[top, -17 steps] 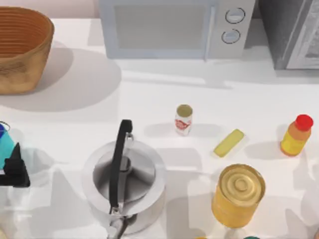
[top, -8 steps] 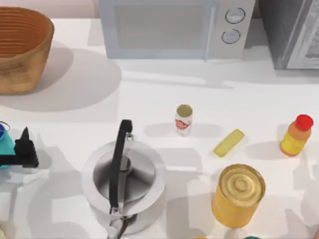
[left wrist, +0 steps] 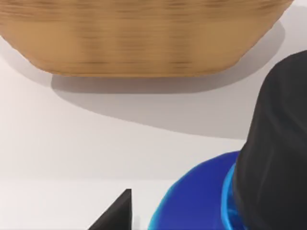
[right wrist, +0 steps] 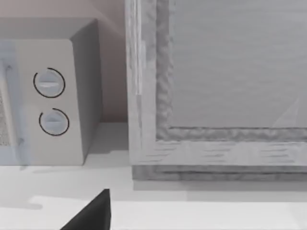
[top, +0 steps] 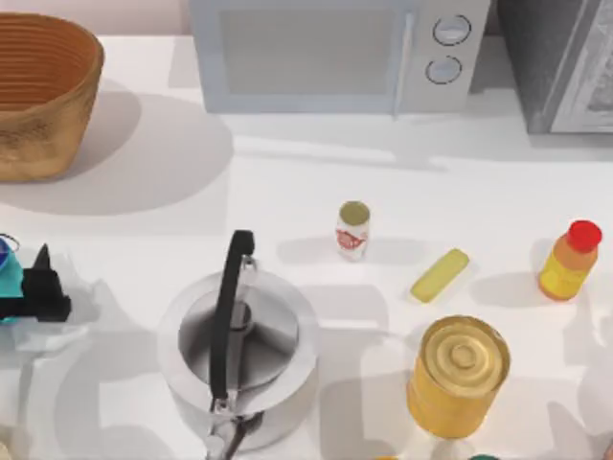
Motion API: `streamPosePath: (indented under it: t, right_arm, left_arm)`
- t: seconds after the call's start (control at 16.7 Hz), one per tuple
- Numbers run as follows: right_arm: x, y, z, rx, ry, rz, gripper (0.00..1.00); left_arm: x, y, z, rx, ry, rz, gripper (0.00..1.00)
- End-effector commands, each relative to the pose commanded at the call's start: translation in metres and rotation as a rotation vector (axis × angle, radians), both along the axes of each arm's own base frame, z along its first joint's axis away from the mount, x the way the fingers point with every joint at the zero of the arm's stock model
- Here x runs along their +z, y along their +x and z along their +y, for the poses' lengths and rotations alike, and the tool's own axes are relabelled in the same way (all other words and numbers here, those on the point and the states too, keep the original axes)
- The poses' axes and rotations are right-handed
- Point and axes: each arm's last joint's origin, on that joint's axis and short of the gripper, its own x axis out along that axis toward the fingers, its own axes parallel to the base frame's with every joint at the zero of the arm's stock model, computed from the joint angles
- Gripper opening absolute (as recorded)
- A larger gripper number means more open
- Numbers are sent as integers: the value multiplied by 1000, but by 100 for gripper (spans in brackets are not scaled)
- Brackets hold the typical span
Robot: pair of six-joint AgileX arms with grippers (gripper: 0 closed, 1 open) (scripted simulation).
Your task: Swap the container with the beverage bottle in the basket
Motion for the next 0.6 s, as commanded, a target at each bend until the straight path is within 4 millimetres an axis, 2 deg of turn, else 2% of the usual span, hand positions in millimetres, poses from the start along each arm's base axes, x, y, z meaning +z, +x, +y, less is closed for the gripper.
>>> streamPosePath:
  t: [0.54,0.6]
  right_arm:
    - [0,0,0,0,0,0,100]
    - [0,0,0,0,0,0,100]
  left_arm:
    - [0,0,0,0,0,0,2]
    - [0,0,0,0,0,0,0]
